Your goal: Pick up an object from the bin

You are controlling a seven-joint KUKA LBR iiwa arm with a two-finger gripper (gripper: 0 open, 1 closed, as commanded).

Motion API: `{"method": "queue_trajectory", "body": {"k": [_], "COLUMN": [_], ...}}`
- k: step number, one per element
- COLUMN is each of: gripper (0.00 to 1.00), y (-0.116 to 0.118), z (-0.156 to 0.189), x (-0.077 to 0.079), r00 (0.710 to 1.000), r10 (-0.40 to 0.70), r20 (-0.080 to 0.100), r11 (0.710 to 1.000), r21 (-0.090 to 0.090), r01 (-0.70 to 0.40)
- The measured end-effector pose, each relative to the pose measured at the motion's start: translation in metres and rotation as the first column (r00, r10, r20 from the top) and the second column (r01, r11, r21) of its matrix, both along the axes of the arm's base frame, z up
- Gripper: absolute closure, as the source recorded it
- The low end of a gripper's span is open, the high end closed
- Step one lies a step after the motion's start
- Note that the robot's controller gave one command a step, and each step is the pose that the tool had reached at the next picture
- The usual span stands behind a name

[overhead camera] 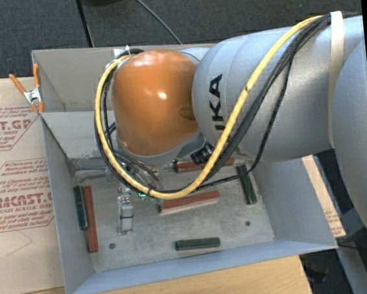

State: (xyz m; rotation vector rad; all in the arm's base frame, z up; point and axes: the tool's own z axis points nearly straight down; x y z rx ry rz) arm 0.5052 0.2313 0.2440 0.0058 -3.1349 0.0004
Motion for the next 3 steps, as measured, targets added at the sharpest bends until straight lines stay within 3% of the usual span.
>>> {"method": "queue_trajectory", "body": {"k": [1,2,3], "gripper": [0.0,0.0,0.0], "y": [-0.001,-0.012,-0.049], "z": [0.005,-0.046,-0.084], "x": [0.002,0.04,0.052], "r00": [1.0,0.999,0.997], "r10": [-0.003,0.028,-0.074], "r20": [0.008,0.017,0.005], "r11": [1.0,1.0,0.997], "r21": [0.002,0.005,0.001], "r01": [0.003,-0.028,0.074]}}
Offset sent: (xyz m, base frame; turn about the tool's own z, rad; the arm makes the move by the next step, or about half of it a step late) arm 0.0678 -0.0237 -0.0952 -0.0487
